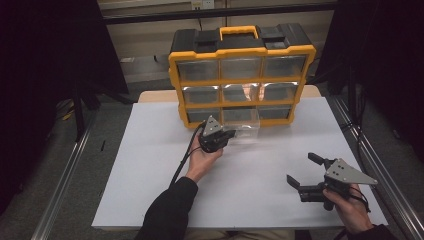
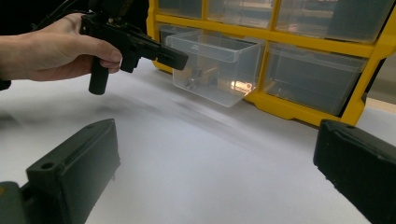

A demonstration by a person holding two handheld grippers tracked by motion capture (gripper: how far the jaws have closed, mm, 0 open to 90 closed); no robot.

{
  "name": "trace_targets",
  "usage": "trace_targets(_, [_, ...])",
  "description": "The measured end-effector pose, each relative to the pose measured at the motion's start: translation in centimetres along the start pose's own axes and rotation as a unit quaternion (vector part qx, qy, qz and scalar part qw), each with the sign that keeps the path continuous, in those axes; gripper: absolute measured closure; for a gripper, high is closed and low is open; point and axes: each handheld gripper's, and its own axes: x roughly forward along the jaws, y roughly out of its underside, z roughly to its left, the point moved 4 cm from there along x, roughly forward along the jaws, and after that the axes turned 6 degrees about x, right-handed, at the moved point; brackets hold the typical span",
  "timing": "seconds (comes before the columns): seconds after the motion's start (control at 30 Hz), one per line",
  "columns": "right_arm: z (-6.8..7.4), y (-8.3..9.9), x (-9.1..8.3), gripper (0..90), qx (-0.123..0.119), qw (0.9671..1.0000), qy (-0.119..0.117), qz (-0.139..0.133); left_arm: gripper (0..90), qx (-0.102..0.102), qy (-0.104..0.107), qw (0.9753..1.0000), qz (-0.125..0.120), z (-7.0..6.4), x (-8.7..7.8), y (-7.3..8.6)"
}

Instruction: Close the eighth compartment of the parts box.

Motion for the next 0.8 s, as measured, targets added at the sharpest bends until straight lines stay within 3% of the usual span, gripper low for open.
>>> trace_targets(0.03, [0.0,0.0,0.0,0.0,0.000,1.0000,0.000,0.000,90.0,0.006,0.013,0.9999,-0.005,0.2,0.1,0.0])
trace_targets(0.2, [0.0,0.0,0.0,0.0,-0.001,1.0000,-0.001,0.000,90.0,0.005,0.011,0.9999,-0.004,0.3,0.3,-0.1])
trace_targets(0.27, [0.0,0.0,0.0,0.0,0.000,1.0000,-0.002,0.000,90.0,0.008,0.001,1.0000,0.001,0.5,0.4,-0.2])
trace_targets(0.3, [0.1,0.0,0.0,0.0,0.000,1.0000,-0.002,0.000,90.0,0.004,0.008,0.9999,-0.006,0.5,0.6,-0.2])
trace_targets(0.33, [0.0,0.0,0.0,0.0,0.000,1.0000,-0.001,0.000,90.0,0.000,-0.007,1.0000,0.001,0.5,0.6,-0.2])
trace_targets(0.4, [0.0,0.0,0.0,0.0,0.000,1.0000,-0.002,-0.001,90.0,0.003,-0.007,1.0000,0.002,0.6,0.6,-0.2])
trace_targets(0.43, [0.0,0.0,0.0,0.0,0.000,1.0000,-0.002,-0.001,90.0,0.000,0.008,0.9999,-0.006,0.6,0.7,-0.2])
trace_targets(0.57, [0.0,0.0,0.0,0.0,0.000,1.0000,-0.002,-0.001,90.0,0.003,0.006,1.0000,-0.004,0.8,0.8,-0.3])
trace_targets(0.6, [0.0,0.0,0.0,0.0,0.000,1.0000,-0.002,0.000,90.0,0.008,-0.003,1.0000,0.002,0.8,0.8,-0.3])
trace_targets(0.7, [0.0,0.0,0.0,0.0,0.000,1.0000,-0.002,-0.001,90.0,0.006,0.006,1.0000,-0.002,1.0,0.9,-0.3])
trace_targets(0.77, [0.0,0.0,0.0,0.0,0.000,1.0000,-0.001,-0.001,90.0,0.004,-0.010,0.9999,0.001,1.0,1.0,-0.3])
trace_targets(0.8, [0.0,0.0,0.0,0.0,0.000,1.0000,-0.001,-0.001,90.0,0.000,0.008,1.0000,-0.004,1.0,1.1,-0.2])
